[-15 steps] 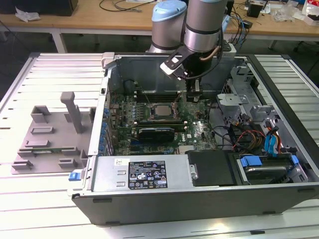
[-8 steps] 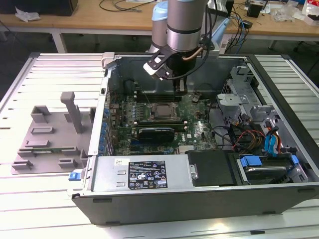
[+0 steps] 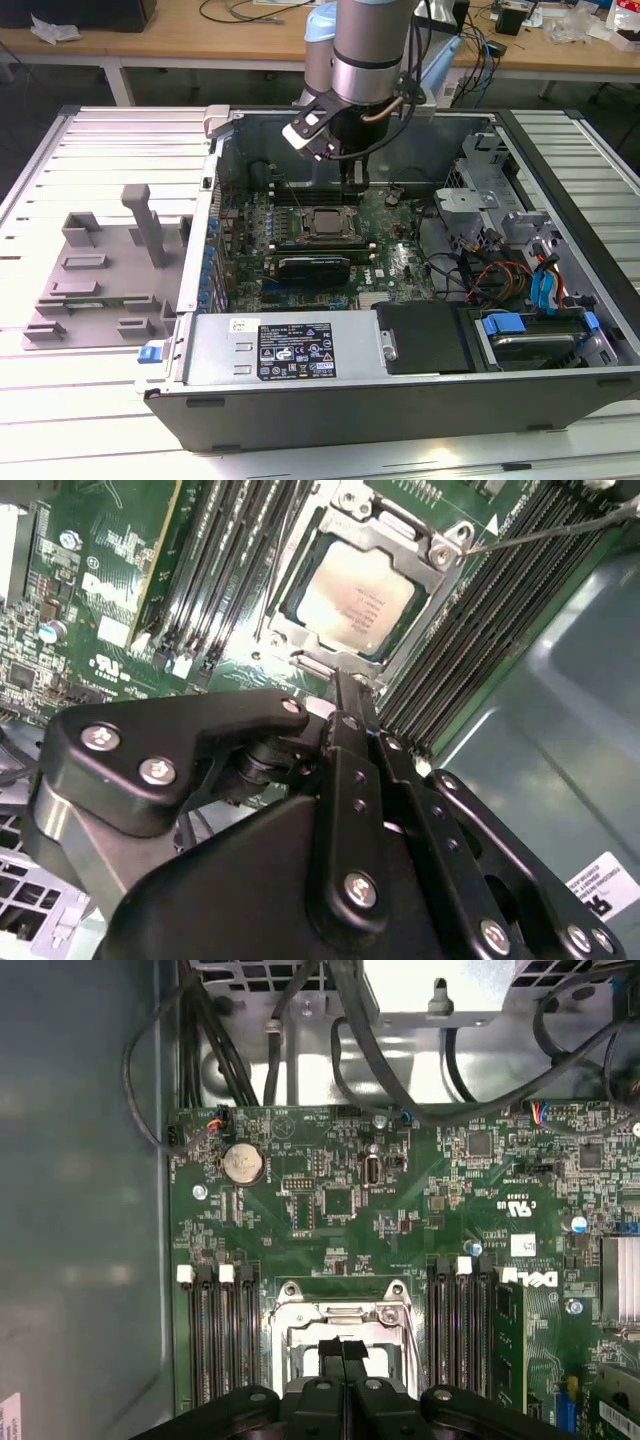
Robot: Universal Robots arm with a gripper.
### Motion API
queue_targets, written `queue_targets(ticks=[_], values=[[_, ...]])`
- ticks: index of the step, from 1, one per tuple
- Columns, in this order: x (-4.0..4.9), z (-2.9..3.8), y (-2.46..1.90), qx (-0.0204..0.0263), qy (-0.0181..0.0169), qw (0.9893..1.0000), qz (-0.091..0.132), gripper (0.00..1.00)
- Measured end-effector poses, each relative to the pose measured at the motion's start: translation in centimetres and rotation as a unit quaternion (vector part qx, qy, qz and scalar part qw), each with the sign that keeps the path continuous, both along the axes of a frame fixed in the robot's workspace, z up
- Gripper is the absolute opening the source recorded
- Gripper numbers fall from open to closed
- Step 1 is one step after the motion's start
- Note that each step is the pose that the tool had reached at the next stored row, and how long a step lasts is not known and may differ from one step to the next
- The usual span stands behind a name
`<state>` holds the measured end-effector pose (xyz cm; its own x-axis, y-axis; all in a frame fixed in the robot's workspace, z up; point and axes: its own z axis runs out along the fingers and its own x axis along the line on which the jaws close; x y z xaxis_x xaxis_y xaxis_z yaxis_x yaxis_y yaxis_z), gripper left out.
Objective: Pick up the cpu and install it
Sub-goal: 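Close the cpu cover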
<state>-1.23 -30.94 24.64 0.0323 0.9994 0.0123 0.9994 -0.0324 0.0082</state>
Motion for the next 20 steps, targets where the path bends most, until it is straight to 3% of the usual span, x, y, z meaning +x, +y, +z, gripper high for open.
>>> queue_targets(ticks=[3, 7, 10, 12, 13, 17, 18, 20], values=[[-0.95, -0.12, -0.46, 0.0001, -0.0006, 1.0, 0.0, 0.11], [-1.62, -0.52, -0.49, 0.0, -0.0006, 1.0, 0.0, 0.11], [-1.62, -0.53, -0.49, 0.0, -0.0006, 1.0, 0.002, 0.11], [-1.63, -0.57, -0.49, 0.0, -0.0006, 0.9996, 0.027, 0.11], [-1.63, -0.59, -0.49, 0.0, -0.0006, 0.9988, 0.05, 0.11], [-1.63, -0.65, -0.49, 0.0, -0.0006, 0.9959, 0.09, 0.11], [-1.63, -0.67, -0.49, 0.0, -0.0006, 0.9938, 0.111, 0.11], [-1.63, -0.69, -0.49, 0.0, -0.0006, 0.9912, 0.132, 0.11]])
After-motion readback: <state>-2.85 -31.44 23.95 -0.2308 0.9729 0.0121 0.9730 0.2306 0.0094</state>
